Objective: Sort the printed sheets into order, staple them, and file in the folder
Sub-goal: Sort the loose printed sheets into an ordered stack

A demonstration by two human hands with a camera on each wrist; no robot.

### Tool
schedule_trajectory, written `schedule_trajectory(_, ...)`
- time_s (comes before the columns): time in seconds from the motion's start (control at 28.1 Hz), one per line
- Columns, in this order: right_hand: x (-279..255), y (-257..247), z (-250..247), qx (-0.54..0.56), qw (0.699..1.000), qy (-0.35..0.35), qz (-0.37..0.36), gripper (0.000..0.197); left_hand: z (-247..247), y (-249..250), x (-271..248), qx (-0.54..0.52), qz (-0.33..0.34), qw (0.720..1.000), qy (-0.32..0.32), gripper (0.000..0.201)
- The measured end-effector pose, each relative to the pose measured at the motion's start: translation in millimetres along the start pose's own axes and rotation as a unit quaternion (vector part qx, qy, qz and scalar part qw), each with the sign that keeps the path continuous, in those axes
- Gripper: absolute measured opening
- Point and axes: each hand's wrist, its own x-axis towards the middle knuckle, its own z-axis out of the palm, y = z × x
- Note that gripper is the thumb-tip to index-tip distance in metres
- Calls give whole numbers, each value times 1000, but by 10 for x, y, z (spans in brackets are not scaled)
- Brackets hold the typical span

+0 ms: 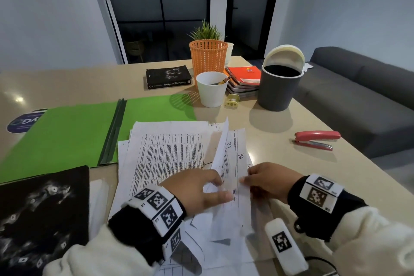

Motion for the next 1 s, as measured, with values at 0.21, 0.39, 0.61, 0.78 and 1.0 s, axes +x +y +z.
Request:
schedule_trajectory(0.21,-93,-208,-25,-41,999,-15,-25,17,-107,-36,-72,-30,23,998,47,9)
schedule_trajectory(0.39,-274,-403,-127,-102,986,85,-98,19,-455,-107,-191,-60,19,994,88,32)
schedule_trajectory(0.61,-528,-519,-869,-68,916,362,-160,14,-719,-164,-288,-48,26,987,154,27)
schedule_trajectory(0.78,-736,-398,-1250,73,881,450,-130,20,-766,-174,-317,-32,25,985,166,31)
schedule_trajectory(1.0,-277,-110,-908,68,944,321,-40,11,-758,-227,-314,-29,5,979,200,25)
